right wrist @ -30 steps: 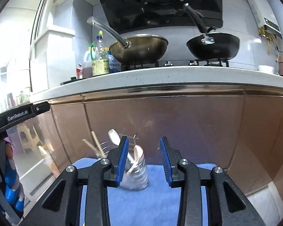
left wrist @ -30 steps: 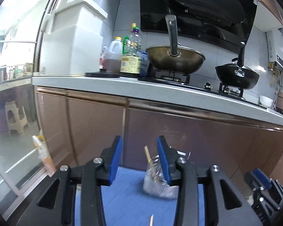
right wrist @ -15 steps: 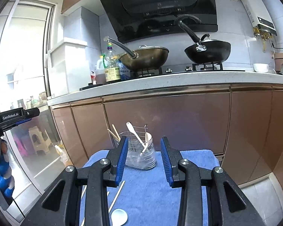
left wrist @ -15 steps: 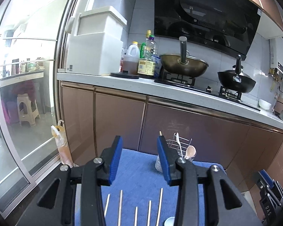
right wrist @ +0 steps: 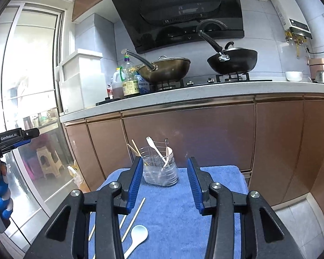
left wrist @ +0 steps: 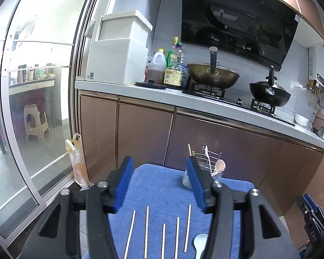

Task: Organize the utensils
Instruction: 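Withdraw both open tools from the holder back over the towel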

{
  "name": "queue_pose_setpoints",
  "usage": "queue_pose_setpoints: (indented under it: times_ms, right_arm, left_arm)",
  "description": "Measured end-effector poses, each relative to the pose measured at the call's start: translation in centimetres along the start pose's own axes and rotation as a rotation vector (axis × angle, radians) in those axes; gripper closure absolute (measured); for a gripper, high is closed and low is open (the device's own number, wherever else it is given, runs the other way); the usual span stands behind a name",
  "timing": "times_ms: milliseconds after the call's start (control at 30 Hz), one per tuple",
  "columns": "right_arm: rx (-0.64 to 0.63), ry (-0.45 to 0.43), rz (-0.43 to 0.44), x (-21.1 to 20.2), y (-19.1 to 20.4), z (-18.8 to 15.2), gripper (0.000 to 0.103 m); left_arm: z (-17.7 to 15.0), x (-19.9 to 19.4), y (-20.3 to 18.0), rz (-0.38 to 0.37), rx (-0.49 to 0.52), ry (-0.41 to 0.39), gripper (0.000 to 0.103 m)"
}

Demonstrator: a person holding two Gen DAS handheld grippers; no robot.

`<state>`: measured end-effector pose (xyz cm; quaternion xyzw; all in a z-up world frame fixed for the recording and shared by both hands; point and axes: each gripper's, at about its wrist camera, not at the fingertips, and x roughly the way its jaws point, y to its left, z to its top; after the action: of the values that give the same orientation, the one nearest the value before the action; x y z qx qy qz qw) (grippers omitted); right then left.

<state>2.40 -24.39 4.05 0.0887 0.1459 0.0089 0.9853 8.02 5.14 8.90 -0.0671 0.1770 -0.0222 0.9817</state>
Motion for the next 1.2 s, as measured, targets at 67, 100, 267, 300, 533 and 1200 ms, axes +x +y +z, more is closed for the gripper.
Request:
queue_pose_setpoints:
  times_ms: [67,100,267,300,533,1200]
  right_arm:
    - [-0.002,0.000,-0.001,-0.4,0.0,-0.3,0.057]
    - [-0.004,0.002,0.000,-0.5,0.0,-0.3,0.057]
    - [-0.004,0.019,0.004,-1.0,0.0,-1.2,0.056]
    - [-0.004,0.021,0.004,-1.1,0.1,-1.4,0.055]
    - [0.005,0.044,0.005,-1.2,-0.3,-2.5,0.053]
    - [0.069,0.113,-0.007,0.8,-2.5,-4.0,0.053]
  left_arm:
    - [-0.4,-0.3,0.0,-0.002,0.011,0.004,0.052]
    - [-0.5,-0.3,0.0,-0.004,0.015,0.006,0.052]
    - [-1.5,-0.2,0.0,-0.015,0.021,0.036,0.052]
    - [-1.7,-0.2,0.0,-0.015,0.025,0.040,0.052]
    - [-2.7,0.2,0.2,-0.012,0.040,0.070,0.048]
    - [-5.0,3.3,0.0,0.000,0.072,0.165,0.045]
